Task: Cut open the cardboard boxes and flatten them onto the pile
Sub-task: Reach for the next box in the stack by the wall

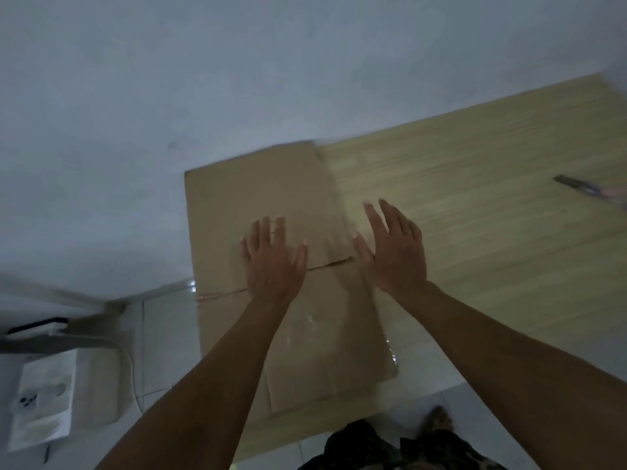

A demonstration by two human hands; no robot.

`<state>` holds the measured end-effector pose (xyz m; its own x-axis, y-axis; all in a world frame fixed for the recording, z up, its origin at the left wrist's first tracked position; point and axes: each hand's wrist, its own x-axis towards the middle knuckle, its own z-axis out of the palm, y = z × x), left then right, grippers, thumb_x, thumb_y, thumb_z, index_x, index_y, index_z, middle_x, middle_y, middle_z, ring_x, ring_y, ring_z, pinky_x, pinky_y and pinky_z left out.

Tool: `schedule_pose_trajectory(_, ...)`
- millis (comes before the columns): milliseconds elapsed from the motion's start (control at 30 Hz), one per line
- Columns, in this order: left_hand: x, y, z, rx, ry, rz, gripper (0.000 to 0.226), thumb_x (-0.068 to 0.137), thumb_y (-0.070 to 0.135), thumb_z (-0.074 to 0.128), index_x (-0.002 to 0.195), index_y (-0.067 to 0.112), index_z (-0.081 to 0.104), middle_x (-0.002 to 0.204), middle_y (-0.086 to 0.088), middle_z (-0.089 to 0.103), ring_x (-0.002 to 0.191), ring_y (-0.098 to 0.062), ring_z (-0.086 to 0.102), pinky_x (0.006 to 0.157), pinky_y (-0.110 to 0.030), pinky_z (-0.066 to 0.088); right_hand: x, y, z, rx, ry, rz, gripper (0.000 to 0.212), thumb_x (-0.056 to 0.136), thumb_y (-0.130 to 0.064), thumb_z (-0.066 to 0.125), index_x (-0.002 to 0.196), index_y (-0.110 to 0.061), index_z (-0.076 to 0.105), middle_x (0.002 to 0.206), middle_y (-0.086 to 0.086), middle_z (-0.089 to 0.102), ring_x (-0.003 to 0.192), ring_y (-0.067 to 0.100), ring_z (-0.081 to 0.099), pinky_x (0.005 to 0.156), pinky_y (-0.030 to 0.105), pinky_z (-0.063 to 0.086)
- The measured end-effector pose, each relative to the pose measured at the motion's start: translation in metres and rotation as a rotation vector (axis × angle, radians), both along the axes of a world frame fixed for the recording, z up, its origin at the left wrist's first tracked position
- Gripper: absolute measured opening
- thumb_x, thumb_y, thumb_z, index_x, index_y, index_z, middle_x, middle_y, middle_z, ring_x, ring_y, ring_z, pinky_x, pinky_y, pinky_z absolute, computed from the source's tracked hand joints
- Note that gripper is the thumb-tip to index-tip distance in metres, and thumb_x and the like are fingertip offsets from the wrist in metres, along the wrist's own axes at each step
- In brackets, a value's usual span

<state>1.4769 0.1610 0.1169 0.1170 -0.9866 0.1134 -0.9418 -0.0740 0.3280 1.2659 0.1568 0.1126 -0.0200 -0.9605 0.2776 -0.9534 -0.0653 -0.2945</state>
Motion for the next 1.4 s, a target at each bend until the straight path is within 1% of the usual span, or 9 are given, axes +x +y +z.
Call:
schedule_pose_trajectory(67,-0.033,-0.009,0.014,-0.064,-0.026,-0.114,0.066,0.093,0.054,0.043,0.145,0.013,0.052,0.15,-0.016,0.048,0.143,-0.037,0.038,0.115,-0.06,0.03,-0.033,-0.001,0.016,-0.077,0.02,-0.021,0.058,0.097,-0.048,0.051,0.147,-0.018,0.051,0.15,0.013,0.05,0.136,0.032,0.049,0.107,0.052,0.042)
schedule_pose_trajectory(133,-0.072,-0.018,0.03,-0.095,-0.024,-0.182,0.068,0.092,0.057,0.039,0.143,0.015,0.053,0.15,-0.016,0.048,0.144,-0.036,0.038,0.116,-0.059,0.03,-0.072,-0.001,0.031,-0.123,0.033,-0.051,0.058,0.098,-0.047,0.051,0.147,-0.017,0.051,0.15,0.014,0.05,0.136,0.032,0.049,0.107,0.052,0.041)
schedule_pose_trajectory(367,-0.24,-0.031,0.067,-0.238,0.034,-0.389,0.063,0.094,0.056,0.042,0.138,0.014,0.059,0.146,-0.015,0.053,0.14,-0.035,0.045,0.113,-0.059,0.034,-0.241,0.03,0.073,-0.182,0.029,-0.192,0.056,0.097,-0.043,0.052,0.146,-0.017,0.051,0.149,0.014,0.05,0.134,0.033,0.05,0.105,0.051,0.041)
schedule_pose_trajectory(567,-0.418,-0.019,0.086,-0.274,0.095,-0.536,0.061,0.094,0.056,0.044,0.136,0.015,0.06,0.145,-0.015,0.054,0.138,-0.035,0.047,0.111,-0.059,0.034,-0.407,0.074,0.098,-0.219,0.056,-0.319,0.056,0.096,-0.043,0.051,0.145,-0.016,0.051,0.148,0.013,0.051,0.134,0.031,0.05,0.106,0.05,0.041)
schedule_pose_trajectory(733,-0.54,-0.017,0.098,-0.303,0.146,-0.635,0.061,0.092,0.054,0.042,0.135,0.014,0.062,0.143,-0.014,0.055,0.135,-0.035,0.049,0.11,-0.06,0.036,-0.522,0.089,0.105,-0.221,0.043,-0.44,0.054,0.095,-0.043,0.053,0.141,-0.014,0.055,0.142,0.014,0.056,0.131,0.032,0.052,0.103,0.051,0.043)
schedule_pose_trajectory(900,-0.645,-0.043,0.095,-0.32,0.147,-0.692,0.059,0.093,0.052,0.046,0.136,0.014,0.06,0.143,-0.014,0.054,0.135,-0.035,0.048,0.11,-0.06,0.036,-0.62,0.078,0.097,-0.174,-0.005,-0.48,0.055,0.097,-0.045,0.049,0.142,-0.014,0.052,0.142,0.012,0.055,0.132,0.032,0.051,0.105,0.051,0.042)
schedule_pose_trajectory(1033,-0.728,-0.063,0.083,-0.299,0.174,-0.74,0.061,0.095,0.052,0.047,0.139,0.012,0.057,0.146,-0.016,0.053,0.139,-0.035,0.045,0.112,-0.06,0.035,-0.696,0.063,0.089,-0.103,-0.07,-0.491,0.052,0.099,-0.041,0.056,0.144,-0.015,0.049,0.146,0.011,0.051,0.135,0.031,0.047,0.107,0.048,0.039)
schedule_pose_trajectory(1233,-0.845,-0.083,0.06,-0.185,0.237,-0.808,0.067,0.097,0.056,0.044,0.144,0.009,0.052,0.149,-0.018,0.049,0.141,-0.035,0.043,0.111,-0.058,0.037,-0.812,0.056,0.073,-0.004,-0.197,-0.558,0.052,0.099,-0.039,0.057,0.145,-0.016,0.048,0.149,0.008,0.047,0.135,0.028,0.046,0.107,0.05,0.041)
schedule_pose_trajectory(1400,-0.949,-0.103,0.034,-0.114,0.237,-0.793,0.07,0.094,0.057,0.048,0.143,0.007,0.053,0.147,-0.02,0.051,0.139,-0.037,0.045,0.11,-0.058,0.041,-0.914,0.045,0.044,0.055,-0.297,-0.606,0.052,0.1,-0.041,0.056,0.143,-0.014,0.049,0.142,0.011,0.051,0.129,0.029,0.05,0.102,0.051,0.046)
